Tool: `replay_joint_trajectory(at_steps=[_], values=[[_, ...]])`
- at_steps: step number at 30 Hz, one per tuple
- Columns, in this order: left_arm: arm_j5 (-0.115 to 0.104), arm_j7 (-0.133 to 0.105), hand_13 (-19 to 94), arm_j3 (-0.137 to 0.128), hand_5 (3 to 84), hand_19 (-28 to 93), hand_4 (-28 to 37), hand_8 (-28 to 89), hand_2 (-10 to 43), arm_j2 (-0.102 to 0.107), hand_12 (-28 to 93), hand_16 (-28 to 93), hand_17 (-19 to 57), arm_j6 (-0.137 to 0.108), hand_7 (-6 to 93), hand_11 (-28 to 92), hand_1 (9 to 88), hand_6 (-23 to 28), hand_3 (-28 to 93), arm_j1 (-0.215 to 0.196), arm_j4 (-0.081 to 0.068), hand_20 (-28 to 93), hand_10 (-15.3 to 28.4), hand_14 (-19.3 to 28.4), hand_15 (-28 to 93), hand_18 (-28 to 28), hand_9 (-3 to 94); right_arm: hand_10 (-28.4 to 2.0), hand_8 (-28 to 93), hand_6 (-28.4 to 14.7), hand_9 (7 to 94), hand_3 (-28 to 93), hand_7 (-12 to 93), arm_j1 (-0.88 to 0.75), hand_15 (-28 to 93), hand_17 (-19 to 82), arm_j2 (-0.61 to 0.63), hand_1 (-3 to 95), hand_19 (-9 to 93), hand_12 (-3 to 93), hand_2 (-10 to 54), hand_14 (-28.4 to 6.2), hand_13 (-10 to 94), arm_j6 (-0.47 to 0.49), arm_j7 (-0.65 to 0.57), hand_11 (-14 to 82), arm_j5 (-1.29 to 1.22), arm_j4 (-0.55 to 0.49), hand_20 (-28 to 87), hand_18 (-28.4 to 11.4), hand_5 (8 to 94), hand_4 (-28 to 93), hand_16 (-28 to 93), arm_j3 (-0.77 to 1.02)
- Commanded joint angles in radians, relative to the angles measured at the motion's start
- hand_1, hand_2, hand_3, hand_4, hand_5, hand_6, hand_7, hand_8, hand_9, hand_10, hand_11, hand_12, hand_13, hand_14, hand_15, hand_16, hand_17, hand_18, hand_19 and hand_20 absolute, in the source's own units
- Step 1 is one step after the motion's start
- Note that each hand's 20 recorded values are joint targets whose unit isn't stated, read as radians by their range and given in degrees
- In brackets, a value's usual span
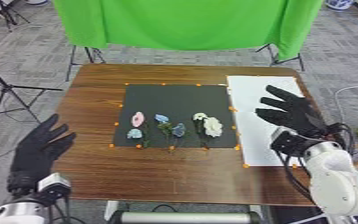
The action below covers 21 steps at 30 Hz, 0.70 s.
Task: Arrange flowers
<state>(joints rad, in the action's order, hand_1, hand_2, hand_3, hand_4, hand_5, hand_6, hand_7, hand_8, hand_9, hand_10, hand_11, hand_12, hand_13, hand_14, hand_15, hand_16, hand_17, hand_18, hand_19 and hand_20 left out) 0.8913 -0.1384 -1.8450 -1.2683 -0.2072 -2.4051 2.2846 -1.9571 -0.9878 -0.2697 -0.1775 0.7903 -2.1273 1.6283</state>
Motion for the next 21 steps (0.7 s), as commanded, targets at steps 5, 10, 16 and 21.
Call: replay_joint_trajectory(at_steps=[5, 10, 16, 21], values=[[0.006, 0.049, 28, -0.060, 36.9, 69, -21.9, -9, 5.9, -0.053, 9, -8, -4.5, 0.072, 11.4, 22, 22.4, 7.8, 81, 0.014, -0.010, -25, 18.3, 25.9, 43, 28.4, 34.8, -16.2, -15, 1.4, 48.9, 93, 19, -0.123, 29, 6, -0.023, 16.7, 52, 11.9, 10.9, -20.9, 39, 0.028, 0.035, 12.2, 0.049, 0.005, 20, -22.2, 45.8, -24, 13, 0.107], [0.004, 0.049, 28, -0.068, 37.0, 67, -21.7, -9, 5.6, -0.056, 9, -7, -4.9, 0.074, 11.3, 22, 22.5, 7.9, 81, 0.015, -0.011, -23, 18.4, 25.9, 42, 28.4, 35.0, -16.3, -15, 1.5, 49.0, 93, 19, -0.169, 29, 6, -0.117, 16.6, 52, 11.9, 11.0, -20.9, 39, 0.129, 0.036, 12.3, 0.085, 0.003, 20, -22.1, 45.8, -23, 12, 0.188], [-0.027, 0.023, 28, -0.069, 37.1, 66, -21.4, -9, 5.2, -0.055, 9, -7, -5.1, 0.071, 11.1, 22, 22.8, 7.9, 81, 0.010, -0.011, -21, 18.6, 26.0, 42, 28.4, 35.1, -16.2, -15, 1.6, 49.2, 93, 19, -0.176, 30, 6, -0.083, 16.6, 52, 11.9, 11.0, -20.8, 39, 0.098, 0.075, 12.3, 0.064, 0.009, 20, -21.9, 45.9, -23, 12, 0.177], [-0.051, -0.007, 28, -0.062, 37.1, 65, -21.2, -9, 5.2, -0.042, 9, -7, -5.4, 0.073, 11.1, 21, 22.9, 8.0, 81, 0.010, -0.014, -20, 18.9, 26.1, 42, 28.4, 35.2, -16.0, -16, 1.8, 49.4, 93, 19, -0.173, 30, 6, -0.040, 16.6, 52, 11.8, 11.0, -20.7, 39, 0.063, 0.097, 12.3, 0.043, 0.016, 20, -21.7, 46.2, -23, 12, 0.152]])
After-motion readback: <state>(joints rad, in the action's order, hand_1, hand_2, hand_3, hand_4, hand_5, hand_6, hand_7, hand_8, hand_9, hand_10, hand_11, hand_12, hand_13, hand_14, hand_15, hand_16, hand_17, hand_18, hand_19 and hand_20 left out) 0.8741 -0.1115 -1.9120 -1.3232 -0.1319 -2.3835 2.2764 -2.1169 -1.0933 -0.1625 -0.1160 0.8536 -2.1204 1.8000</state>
